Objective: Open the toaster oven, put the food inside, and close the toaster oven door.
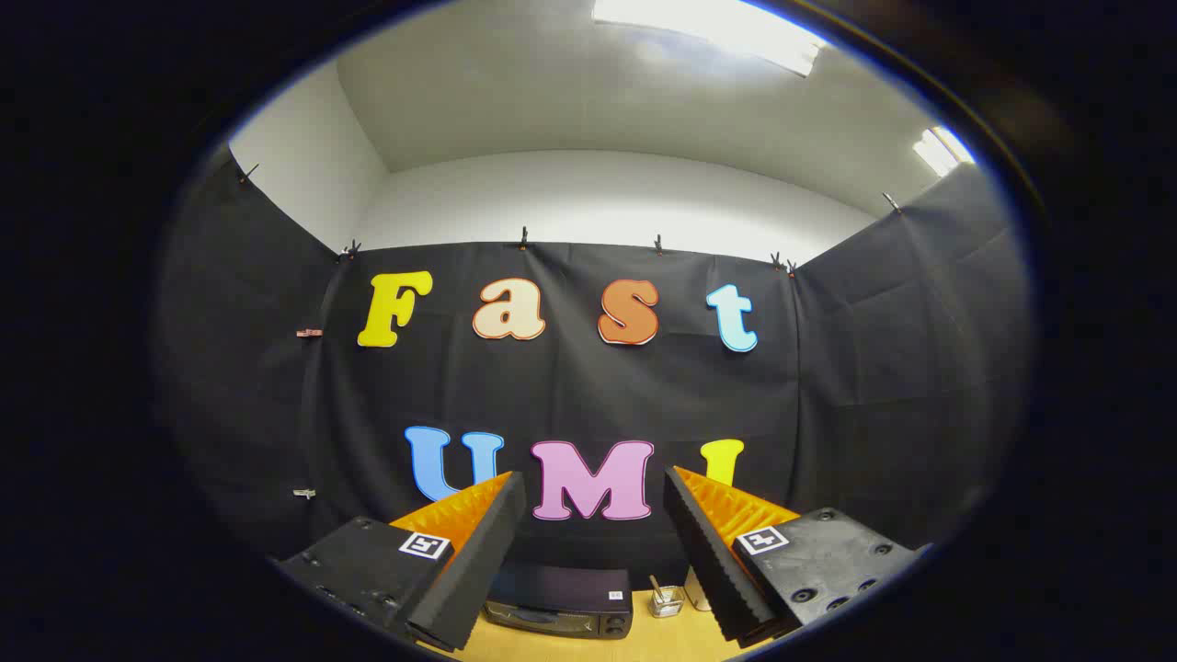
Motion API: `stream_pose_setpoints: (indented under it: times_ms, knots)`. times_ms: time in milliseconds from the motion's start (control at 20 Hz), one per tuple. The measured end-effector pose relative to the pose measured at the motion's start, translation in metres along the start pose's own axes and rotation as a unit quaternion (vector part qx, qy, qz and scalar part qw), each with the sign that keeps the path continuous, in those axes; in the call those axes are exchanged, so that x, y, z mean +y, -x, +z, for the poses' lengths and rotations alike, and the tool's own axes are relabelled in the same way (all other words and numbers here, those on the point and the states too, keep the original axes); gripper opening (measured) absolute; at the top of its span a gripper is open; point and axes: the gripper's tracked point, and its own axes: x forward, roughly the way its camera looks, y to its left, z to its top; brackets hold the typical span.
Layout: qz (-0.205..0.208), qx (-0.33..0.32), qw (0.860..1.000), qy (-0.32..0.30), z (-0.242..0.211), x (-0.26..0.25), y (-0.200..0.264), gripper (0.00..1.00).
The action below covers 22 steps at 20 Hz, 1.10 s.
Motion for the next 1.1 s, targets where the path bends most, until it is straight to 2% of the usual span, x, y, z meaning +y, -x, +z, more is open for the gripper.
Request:
stream_pose_setpoints:
  times_ms: [1100]
  knots:
    - [-0.009, 0.017, 1.000, -0.001, -0.013, -0.009, -0.014, 0.97]
